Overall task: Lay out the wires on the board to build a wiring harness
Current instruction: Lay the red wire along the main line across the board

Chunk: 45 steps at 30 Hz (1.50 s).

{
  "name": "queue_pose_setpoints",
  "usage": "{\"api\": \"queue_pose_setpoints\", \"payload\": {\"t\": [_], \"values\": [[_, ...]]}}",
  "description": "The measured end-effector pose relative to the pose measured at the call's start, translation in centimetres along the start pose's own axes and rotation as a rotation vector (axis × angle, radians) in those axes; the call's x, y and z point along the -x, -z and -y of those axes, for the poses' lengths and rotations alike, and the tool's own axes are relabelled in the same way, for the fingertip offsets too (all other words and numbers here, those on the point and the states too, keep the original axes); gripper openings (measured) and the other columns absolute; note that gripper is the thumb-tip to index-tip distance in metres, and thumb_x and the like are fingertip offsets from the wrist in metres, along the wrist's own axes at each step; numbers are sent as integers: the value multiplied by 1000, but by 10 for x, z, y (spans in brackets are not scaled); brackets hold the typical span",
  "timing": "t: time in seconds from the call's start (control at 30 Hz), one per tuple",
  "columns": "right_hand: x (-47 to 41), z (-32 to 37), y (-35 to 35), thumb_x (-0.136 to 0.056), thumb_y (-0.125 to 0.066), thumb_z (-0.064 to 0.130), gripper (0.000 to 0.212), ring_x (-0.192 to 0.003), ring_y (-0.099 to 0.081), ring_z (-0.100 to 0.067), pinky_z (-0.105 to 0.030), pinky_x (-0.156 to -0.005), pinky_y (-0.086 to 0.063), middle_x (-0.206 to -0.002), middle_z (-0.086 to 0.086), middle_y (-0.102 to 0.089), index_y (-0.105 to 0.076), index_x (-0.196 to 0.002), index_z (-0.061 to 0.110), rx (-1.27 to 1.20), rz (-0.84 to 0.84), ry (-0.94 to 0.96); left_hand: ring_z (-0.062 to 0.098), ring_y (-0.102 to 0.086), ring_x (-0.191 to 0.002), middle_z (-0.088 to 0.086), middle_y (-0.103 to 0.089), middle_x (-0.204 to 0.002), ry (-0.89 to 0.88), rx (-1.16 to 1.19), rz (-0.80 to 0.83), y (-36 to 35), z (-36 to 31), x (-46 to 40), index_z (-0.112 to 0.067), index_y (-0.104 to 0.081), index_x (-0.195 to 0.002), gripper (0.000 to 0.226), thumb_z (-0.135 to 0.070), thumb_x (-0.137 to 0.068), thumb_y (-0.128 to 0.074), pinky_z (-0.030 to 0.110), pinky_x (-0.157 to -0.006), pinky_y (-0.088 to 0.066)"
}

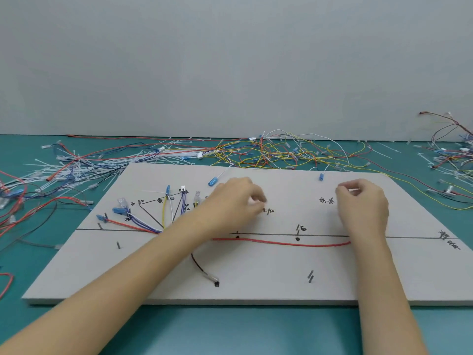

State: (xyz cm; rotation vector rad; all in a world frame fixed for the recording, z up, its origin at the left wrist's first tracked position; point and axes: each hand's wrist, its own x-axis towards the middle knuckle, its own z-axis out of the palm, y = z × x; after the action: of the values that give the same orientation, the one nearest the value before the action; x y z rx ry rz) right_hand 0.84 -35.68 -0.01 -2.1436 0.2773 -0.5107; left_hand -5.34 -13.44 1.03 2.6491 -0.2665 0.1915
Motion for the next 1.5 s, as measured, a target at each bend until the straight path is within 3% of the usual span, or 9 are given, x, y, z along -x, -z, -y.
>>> {"api": "queue_pose_setpoints", "payload": {"t": [0.13,0.27,0.37,0.47,0.6,0.7,0.9,1.07,1.5], "values": [[24,19,-22,-85,-62,21,8,-73,-58,-19,-25,-62,-40,-69,8,-61,-66,-78,23,-42,242,214,15,-49,-111,-7,-56,-111,99,-105,-112,20,39,10,-29,-65,-111,21,-35,-94,-54,39,-96,-39],[48,30,-42,-81,-65,43,14,-76,-59,-8,-35,-80,-44,-71,12,-62,-67,-75,30,105,549,427,17,-47,-109,-8,-55,-107,171,-207,-184,30,71,27,-32,-65,-108,18,-35,-92,-57,36,-89,-35],[55,31,-48,-80,-65,25,8,-77,-58,-8,-34,-80,-48,-77,12,-60,-67,-73,28,135,654,484,15,-51,-101,-12,-52,-95,176,-162,-212,34,85,39,-36,-63,-95,6,-38,-90,-60,35,-83,-36],[52,29,-47,-79,-62,8,22,-65,-56,-1,-22,-67,-44,-71,12,-63,-65,-70,28,63,632,395,11,-57,-90,-12,-58,-90,167,-43,-218,36,92,44,-32,-63,-92,9,-39,-87,-65,39,-84,-47],[48,25,-46,-79,-69,13,17,-60,-56,-1,-17,-60,-41,-65,10,-64,-66,-66,25,54,601,379,8,-60,-84,-11,-62,-88,156,0,-260,36,93,45,-27,-64,-94,13,-34,-84,-71,34,-81,-50],[48,23,-43,-83,-71,20,18,-67,-57,-5,-23,-64,-44,-71,10,-64,-65,-66,25,91,607,423,4,-59,-80,-11,-59,-85,115,13,-305,37,91,47,-31,-60,-86,15,-34,-81,-74,26,-73,-47],[47,25,-39,-86,-69,26,12,-79,-59,-15,-35,-76,-50,-78,11,-65,-67,-75,21,185,600,513,-1,-61,-76,-17,-66,-74,128,37,-196,40,91,51,-37,-71,-72,13,-28,-77,-79,25,-73,-49],[47,27,-37,-87,-67,24,10,-81,-59,-15,-35,-77,-50,-78,13,-63,-66,-77,21,209,615,532,-2,-61,-76,-18,-66,-75,154,64,-197,36,90,49,-24,-75,-78,5,-19,-80,-77,25,-75,-49],[41,19,-22,-84,-71,23,11,-79,-60,-14,-38,-78,-50,-76,13,-65,-68,-73,23,209,623,477,10,-53,-85,-16,-62,-80,113,7,-179,23,76,48,-24,-69,-82,7,-22,-88,-68,29,-78,-42]]}}
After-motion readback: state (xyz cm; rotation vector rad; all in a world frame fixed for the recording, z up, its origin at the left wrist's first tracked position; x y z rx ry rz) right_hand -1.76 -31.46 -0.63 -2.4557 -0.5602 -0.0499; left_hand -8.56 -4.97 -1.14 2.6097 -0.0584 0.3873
